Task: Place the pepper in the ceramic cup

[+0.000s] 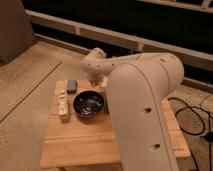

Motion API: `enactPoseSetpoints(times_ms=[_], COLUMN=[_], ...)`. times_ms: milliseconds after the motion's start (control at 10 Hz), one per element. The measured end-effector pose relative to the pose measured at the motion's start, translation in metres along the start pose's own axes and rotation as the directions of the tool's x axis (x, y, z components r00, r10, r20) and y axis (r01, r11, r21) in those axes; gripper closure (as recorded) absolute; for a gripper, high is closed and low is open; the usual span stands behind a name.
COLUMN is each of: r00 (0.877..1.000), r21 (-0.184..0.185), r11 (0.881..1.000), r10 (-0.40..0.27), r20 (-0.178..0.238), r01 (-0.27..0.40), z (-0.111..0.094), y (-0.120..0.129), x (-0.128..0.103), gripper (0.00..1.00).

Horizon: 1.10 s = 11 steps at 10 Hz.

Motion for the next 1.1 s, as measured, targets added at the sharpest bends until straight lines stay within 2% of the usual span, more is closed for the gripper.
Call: enactPoseSetpoints(times_ms=[300, 800, 1100], r00=[1.000, 0.997, 0.995], r21=[0.001, 0.116, 0.128], r11=[1.000, 0.991, 0.988], r10=[0.004, 0.075, 0.092], r20=[-0.003, -0.009, -0.028], r01=[-0.004, -0.073, -0.088], z=[0.001, -0.016, -0.008], y=[-0.001, -0.061, -0.063], x=[-0.001, -0.012, -0.010], gripper=[1.00, 1.00, 1.00])
